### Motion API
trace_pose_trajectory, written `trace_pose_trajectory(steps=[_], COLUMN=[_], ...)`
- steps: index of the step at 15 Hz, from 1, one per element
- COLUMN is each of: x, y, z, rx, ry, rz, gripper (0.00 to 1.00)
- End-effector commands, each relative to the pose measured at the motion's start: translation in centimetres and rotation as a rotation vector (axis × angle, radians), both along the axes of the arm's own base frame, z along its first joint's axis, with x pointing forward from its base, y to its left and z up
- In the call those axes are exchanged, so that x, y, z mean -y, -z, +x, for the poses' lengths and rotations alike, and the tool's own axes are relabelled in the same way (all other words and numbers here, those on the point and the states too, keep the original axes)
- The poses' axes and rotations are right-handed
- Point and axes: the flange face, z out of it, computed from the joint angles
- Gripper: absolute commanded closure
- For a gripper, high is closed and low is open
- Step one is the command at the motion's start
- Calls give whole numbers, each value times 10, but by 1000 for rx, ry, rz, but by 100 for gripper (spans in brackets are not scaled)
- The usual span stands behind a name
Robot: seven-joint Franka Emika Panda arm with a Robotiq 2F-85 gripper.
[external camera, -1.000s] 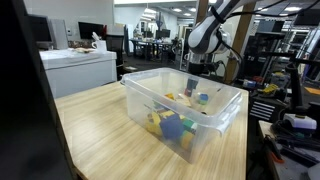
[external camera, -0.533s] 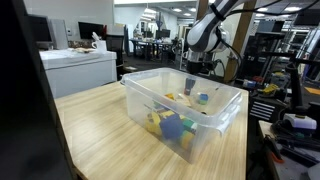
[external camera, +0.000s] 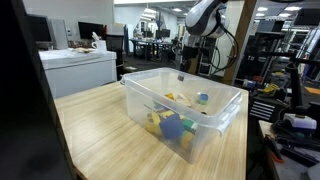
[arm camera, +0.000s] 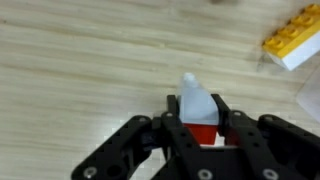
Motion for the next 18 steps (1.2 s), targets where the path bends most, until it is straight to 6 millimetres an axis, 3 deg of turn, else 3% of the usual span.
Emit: trace_pose_trajectory(steps=[1,3,6,10,15,16,18], x=[-34,-64,-107,-144,-160,-160,-158], y=[-72,-101,-116,-105,-90,-89,-89], z=[9,13,-1,-34,-62,-63,-63], rx=[120,196,254,191,96,92,94], ry=[-74,-119,-187,-278,-303,-296,-284], rz=[7,42,151,286,343,346,348], gripper=[88,88,88,88,88,38,32])
